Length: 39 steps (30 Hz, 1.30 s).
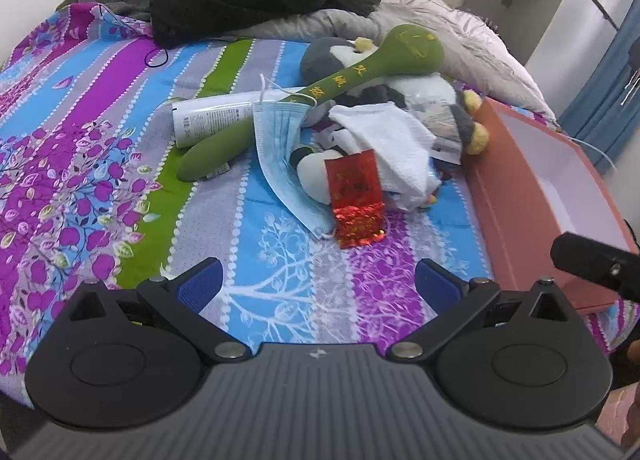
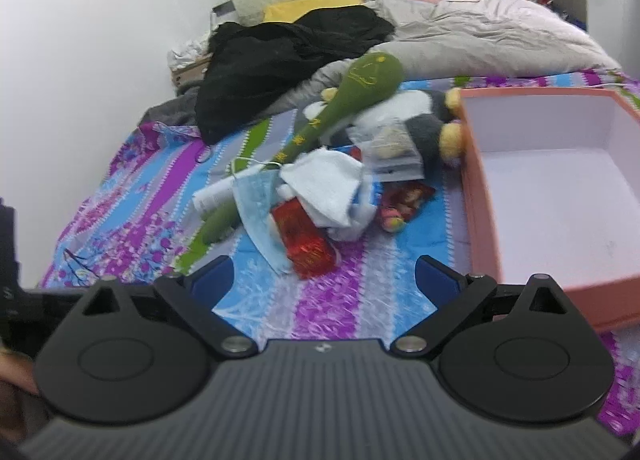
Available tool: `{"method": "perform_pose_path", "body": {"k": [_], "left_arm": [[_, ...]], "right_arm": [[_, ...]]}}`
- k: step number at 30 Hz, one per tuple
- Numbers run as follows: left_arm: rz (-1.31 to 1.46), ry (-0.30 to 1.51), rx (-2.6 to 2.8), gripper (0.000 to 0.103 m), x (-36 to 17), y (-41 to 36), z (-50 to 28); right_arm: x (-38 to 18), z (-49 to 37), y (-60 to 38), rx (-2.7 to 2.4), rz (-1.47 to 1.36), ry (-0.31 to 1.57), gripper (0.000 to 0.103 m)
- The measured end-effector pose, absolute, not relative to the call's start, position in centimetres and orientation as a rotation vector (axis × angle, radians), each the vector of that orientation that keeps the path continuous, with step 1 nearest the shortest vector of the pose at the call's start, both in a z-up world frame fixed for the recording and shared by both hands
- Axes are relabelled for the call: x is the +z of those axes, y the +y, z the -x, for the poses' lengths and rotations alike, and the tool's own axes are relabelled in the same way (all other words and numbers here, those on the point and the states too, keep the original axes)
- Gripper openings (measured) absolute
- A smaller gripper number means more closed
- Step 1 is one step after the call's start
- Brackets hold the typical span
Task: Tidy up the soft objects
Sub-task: 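Grasp the red tea packet with the left tool while the right tool grasps the white wipe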
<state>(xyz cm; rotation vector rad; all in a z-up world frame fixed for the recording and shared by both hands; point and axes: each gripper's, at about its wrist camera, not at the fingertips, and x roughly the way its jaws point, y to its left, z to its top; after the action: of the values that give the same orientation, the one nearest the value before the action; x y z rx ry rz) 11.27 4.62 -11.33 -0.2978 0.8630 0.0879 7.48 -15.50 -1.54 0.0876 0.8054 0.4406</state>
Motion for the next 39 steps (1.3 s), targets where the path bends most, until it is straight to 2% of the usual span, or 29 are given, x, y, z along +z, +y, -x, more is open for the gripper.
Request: {"method": "perform_pose_path", "body": {"k": [3, 4, 5, 15, 24, 27, 29, 31, 33, 36, 38, 39], "left_arm": [[0.296, 0.857, 0.076, 0.103, -12.4, 5.0, -12.4], [0.302, 0.854, 0.069, 0.102, -12.8, 5.2, -12.8], [0.312, 0.851, 0.065, 0.102, -13.2, 5.4, -13.3], [0.377, 0.854, -0.025, 0.091, -18.0, 5.1, -17.5], [0.411, 0.870, -0.063, 0.087, -20.3, 3.6, -21.2], [0.421, 0.876, -0.057, 0.082, -20.9, 3.4, -22.1], [0.424, 0.875, -0.053, 0.080, -21.3, 3.2, -22.7], [0.425, 0.881, -0.044, 0.073, -21.7, 3.0, -23.2], [0.432, 0.889, -0.035, 0.070, -22.1, 2.9, -23.7], [0.413, 0.903, -0.018, 0.059, -22.6, 2.5, -24.2], [0.425, 0.893, -0.018, 0.057, -22.6, 2.5, -24.1], [0.428, 0.889, -0.015, 0.056, -22.5, 2.5, -24.0]], "right_arm": [[-2.4, -8.9, -14.4, 0.454, -0.065, 0.812, 0.084], [-2.8, -9.5, -14.0, 0.451, -0.049, 0.809, 0.075], [-3.1, -9.9, -13.8, 0.452, -0.043, 0.806, 0.074], [-7.0, -15.5, -12.7, 0.432, -0.002, 0.780, 0.073], [-9.5, -19.2, -11.8, 0.483, -0.034, 0.803, 0.073], [-10.3, -20.2, -11.5, 0.496, -0.026, 0.812, 0.068], [-10.8, -20.8, -11.4, 0.499, -0.027, 0.818, 0.062], [-11.2, -21.3, -11.2, 0.503, -0.017, 0.821, 0.055], [-11.4, -21.6, -11.0, 0.529, -0.026, 0.828, 0.053], [-11.8, -21.8, -10.3, 0.554, -0.010, 0.831, 0.039], [-11.7, -21.7, -10.0, 0.566, 0.007, 0.823, 0.021], [-11.6, -21.6, -10.0, 0.574, 0.000, 0.821, 0.016]]}}
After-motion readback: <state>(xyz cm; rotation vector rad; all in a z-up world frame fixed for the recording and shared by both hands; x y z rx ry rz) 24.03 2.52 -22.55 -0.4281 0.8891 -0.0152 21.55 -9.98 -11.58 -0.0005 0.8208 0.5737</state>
